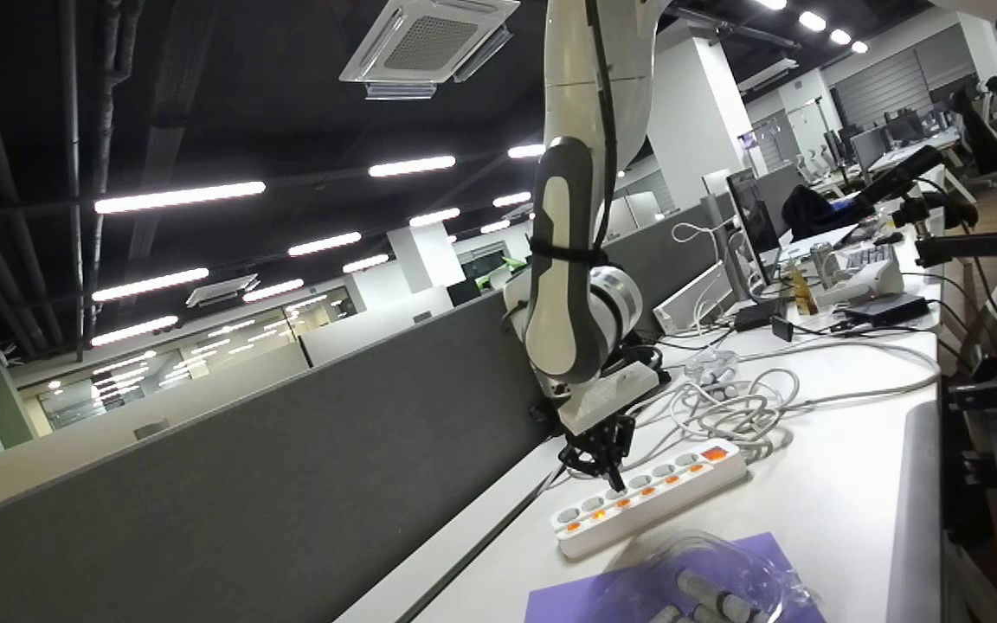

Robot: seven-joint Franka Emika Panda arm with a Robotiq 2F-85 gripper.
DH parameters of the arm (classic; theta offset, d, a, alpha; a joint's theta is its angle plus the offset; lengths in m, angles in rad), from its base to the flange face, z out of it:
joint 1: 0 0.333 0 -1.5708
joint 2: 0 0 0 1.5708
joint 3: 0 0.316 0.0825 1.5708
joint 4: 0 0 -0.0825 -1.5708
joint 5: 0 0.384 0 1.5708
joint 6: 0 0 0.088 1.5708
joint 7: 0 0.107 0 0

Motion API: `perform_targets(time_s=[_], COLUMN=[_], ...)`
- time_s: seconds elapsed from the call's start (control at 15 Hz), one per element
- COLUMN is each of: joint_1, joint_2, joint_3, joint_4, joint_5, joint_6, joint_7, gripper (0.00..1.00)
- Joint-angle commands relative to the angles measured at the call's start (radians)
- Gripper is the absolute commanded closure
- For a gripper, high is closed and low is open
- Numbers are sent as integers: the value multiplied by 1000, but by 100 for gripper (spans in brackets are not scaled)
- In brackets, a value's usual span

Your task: Turn off the second switch on the extension cord

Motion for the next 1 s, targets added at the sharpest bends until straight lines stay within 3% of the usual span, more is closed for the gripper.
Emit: perform_targets(time_s=[0.0, 0.93], joint_1=[26, 50], joint_2=[41, 121], joint_3=[-8, -10], joint_4=[38, 110], joint_5=[43, 160], joint_6=[13, 62], joint_7=[35, 31], gripper=[100, 100])
